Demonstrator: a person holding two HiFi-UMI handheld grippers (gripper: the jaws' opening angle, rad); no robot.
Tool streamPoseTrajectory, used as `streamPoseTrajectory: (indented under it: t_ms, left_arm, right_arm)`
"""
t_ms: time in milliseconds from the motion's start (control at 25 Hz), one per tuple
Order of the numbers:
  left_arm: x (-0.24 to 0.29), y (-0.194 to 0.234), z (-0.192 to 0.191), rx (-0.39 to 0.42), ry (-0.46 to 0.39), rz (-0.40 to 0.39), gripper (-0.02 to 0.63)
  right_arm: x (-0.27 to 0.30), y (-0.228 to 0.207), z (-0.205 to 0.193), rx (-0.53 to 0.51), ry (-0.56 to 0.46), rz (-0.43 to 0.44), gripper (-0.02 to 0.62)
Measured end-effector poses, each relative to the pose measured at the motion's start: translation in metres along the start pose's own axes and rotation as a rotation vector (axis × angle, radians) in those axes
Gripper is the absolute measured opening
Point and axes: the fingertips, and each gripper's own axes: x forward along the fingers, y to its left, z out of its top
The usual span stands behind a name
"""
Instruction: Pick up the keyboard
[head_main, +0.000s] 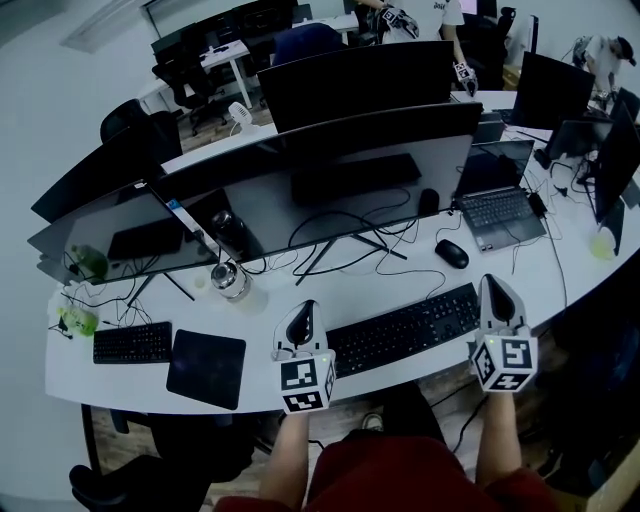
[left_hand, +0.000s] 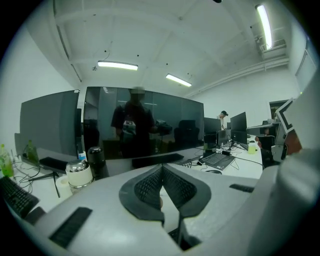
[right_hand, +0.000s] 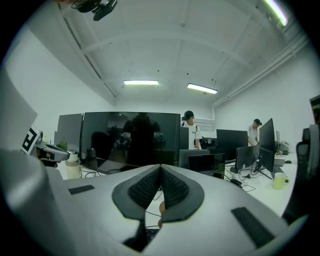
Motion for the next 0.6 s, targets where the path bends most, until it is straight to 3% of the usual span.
streamPoseTrajectory:
  t_ms: [320, 600]
  left_arm:
    - [0.013, -0.002, -0.048, -0.035, 0.108, 0.028, 0.006]
    - [0.029, 0.001, -0.099, -0.057, 0.255, 0.049, 0.012]
  right_arm:
    - [0.021, -0.010, -0.057, 0.003, 0.123, 0.030, 0.002]
    - [0.041, -0.023, -0.118, -0.008, 0.274, 0.060, 0.029]
